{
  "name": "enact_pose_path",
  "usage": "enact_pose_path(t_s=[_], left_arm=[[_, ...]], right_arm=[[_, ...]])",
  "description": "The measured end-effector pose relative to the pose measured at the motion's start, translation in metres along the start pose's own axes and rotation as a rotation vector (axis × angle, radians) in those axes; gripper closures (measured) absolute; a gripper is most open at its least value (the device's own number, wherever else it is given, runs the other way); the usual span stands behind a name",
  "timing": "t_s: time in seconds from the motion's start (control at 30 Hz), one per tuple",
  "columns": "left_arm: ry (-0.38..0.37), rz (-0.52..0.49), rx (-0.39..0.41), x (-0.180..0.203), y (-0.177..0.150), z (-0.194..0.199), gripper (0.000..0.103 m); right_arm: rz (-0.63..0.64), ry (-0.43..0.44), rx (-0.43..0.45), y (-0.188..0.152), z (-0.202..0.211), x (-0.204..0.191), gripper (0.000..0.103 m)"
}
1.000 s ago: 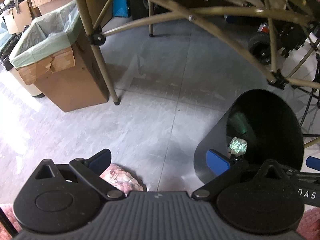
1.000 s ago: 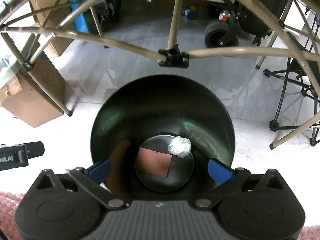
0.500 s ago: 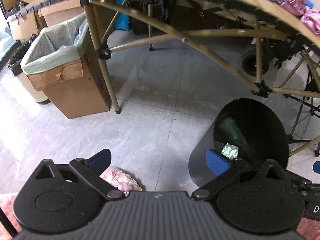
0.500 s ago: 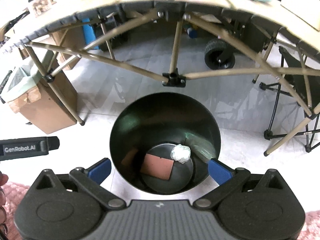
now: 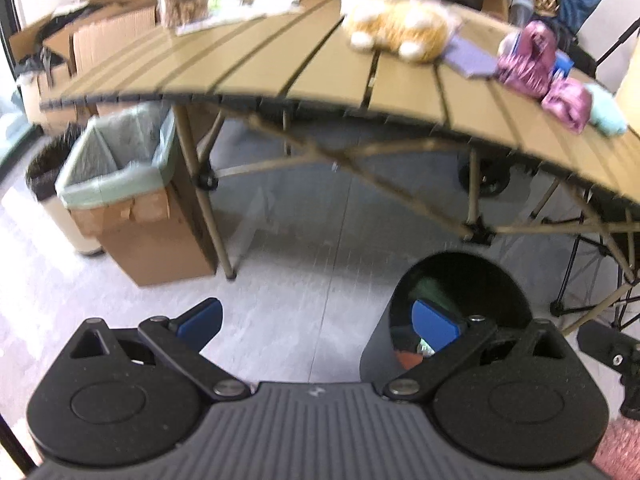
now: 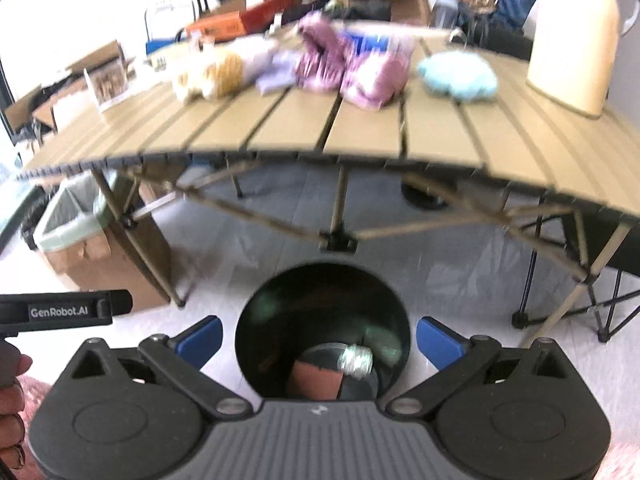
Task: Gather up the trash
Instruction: 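Raise both tools back toward the table, then grasp the yellow plush sheep with the left tool while the right tool grasps the pink satin cloth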
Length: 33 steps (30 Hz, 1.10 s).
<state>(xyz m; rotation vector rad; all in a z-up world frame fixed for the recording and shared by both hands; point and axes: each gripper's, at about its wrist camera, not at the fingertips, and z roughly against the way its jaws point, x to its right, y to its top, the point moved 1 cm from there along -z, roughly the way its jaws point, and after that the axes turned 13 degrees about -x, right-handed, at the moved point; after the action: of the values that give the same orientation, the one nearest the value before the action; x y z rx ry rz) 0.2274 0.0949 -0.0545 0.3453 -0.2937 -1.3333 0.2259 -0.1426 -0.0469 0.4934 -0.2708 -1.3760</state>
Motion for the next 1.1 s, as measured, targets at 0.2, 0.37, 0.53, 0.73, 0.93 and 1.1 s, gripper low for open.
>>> enact_pose_path(t_s=[0.2,0.37,0.53,0.73,0.93,1.1], left_arm=[[-0.013,-0.01,0.072,0.017,0.019,0.022,0.0],[-0.019,-0.018,0.125,0.03,0.039,0.035,0.0],[-0.028,-0.013,0.161,0.041,0.062,0.04,0.0],[-0.045,-0.001,0.195,0.054,0.09,0.038,0.0],[-0.044,0.003,0.231,0.063,0.123,0.027,0.0],[-0.037,0.003,0.263,0.065,0.151,0.019,0.0]], right_arm=[[-0.027,-0.004,0.107,0.018,0.023,0.02,0.0],[-0.054,-0.005,0.167,0.038,0.031,0.036,0.0],[-0.076,-0.007,0.216,0.059,0.032,0.05,0.0],[-0.116,-0.005,0.265,0.084,0.026,0.065,0.0],[-0.135,0.015,0.299,0.113,0.006,0.066,0.0],[-0.109,0.023,0.331,0.139,-0.012,0.057,0.0]])
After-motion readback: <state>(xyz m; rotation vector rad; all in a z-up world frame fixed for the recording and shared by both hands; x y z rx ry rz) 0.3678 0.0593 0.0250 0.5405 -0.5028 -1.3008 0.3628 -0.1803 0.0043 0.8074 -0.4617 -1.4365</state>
